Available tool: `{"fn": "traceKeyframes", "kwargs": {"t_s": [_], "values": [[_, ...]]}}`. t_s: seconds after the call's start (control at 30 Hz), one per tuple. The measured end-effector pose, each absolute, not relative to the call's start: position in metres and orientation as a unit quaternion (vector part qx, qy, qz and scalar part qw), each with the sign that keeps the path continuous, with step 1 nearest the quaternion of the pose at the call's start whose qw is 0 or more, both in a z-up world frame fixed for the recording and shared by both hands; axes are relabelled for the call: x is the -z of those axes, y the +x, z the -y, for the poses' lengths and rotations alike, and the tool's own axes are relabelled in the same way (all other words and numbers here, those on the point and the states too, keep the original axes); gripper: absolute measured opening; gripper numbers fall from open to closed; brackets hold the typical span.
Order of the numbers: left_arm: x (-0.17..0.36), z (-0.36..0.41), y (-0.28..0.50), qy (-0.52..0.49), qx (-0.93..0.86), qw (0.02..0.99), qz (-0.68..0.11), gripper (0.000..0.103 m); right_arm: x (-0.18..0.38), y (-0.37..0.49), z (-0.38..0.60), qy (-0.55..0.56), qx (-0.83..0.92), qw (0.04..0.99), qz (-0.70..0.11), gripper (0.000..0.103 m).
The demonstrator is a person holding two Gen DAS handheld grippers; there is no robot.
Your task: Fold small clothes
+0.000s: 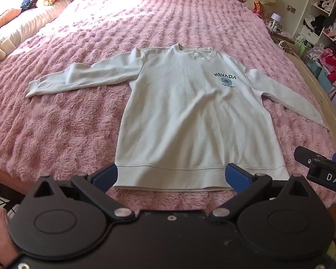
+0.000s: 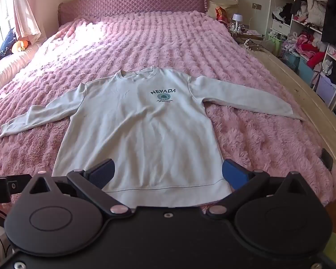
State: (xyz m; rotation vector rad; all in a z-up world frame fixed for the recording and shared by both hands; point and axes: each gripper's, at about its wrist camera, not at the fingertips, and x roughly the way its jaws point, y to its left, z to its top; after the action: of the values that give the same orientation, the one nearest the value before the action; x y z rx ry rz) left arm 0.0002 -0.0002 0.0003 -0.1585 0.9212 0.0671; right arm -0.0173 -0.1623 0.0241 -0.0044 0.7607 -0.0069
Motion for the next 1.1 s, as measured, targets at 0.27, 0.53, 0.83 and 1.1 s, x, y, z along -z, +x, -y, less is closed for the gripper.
{"fn": "traceKeyframes", "kwargs": {"t_s": [0.27, 0.53, 0.83, 1.1], "values": [[0.005, 0.002, 0.001, -0.077, -0.034, 0.889, -0.450, 0.103, -0.025, -0.018, 0.162, -0.004, 0.004, 0.927, -0.374, 0.103], [-0.001, 0.002, -0.005, -0.076, -0.037, 0.886, -0.456, 0.103, -0.028, -0.028, 0.161, -0.007, -0.002, 0.924, -0.383, 0.103], [-0.005, 0.005, -0.014, -0.076, -0.035, 0.885, -0.459, 0.103, -0.038, -0.038, 0.158, -0.008, -0.005, 0.924, -0.382, 0.103], [-0.008, 0.004, -0.017, -0.079, -0.038, 0.885, -0.456, 0.103, -0.042, -0.040, 0.160, -0.005, -0.003, 0.926, -0.377, 0.103]]}}
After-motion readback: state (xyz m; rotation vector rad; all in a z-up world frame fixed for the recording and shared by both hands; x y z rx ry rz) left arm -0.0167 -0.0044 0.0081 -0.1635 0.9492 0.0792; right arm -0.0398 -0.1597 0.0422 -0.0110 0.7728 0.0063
